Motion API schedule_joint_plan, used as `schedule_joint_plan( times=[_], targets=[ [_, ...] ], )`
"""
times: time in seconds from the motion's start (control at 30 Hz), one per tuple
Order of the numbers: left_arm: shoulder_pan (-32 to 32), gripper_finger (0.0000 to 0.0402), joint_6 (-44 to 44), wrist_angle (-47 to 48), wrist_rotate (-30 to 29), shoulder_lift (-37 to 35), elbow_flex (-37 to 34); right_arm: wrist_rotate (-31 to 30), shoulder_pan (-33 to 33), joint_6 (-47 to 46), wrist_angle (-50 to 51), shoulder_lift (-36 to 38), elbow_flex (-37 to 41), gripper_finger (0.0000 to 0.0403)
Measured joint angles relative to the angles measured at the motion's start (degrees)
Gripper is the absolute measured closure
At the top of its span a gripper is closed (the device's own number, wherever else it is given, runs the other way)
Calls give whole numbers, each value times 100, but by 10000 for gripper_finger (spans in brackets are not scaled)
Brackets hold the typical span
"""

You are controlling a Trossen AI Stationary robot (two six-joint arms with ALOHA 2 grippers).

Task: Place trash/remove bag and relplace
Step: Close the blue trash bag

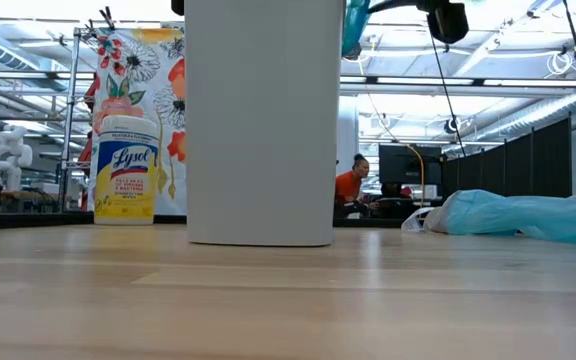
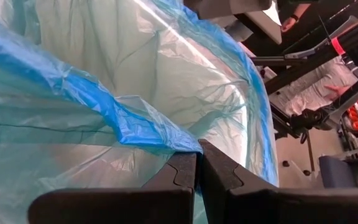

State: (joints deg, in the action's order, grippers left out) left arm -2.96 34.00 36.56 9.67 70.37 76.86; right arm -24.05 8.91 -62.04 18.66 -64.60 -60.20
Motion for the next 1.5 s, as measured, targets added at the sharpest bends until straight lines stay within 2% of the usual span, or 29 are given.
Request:
schedule_joint_plan(
  times=[0.13, 0.3, 0.4, 0.57, 0.9, 1.13, 1.23, 1.37, 1.5],
  targets=[
    [2, 387, 11, 1, 0, 0, 0, 152, -36, 118, -40, 45, 0, 290],
    [4, 387, 14, 0, 0, 0, 0, 350, -70, 399, -4, 33, 0, 387],
    [4, 387, 15, 0, 0, 0, 0, 329, -70, 429, -74, 33, 0, 398],
    [4, 387, 13, 0, 0, 0, 0, 321, -69, 886, -795, 27, -138, 402],
    [4, 387, 11, 0, -90, 12, 0, 227, -73, 2446, -1089, 10, -1626, 403],
    [4, 387, 11, 84, -98, 310, -2, 50, -73, 3515, -1100, -143, -2535, 403],
    [4, 387, 10, 152, -91, 474, -4, 59, -61, 3447, -900, -219, -2637, 403],
    [4, 387, 9, 59, 50, 516, -4, 190, -59, 2908, -54, -387, -2636, 403],
    [5, 387, 4, -404, 199, 411, -4, 247, -59, 2471, 400, -688, -2632, 403]
  ],
)
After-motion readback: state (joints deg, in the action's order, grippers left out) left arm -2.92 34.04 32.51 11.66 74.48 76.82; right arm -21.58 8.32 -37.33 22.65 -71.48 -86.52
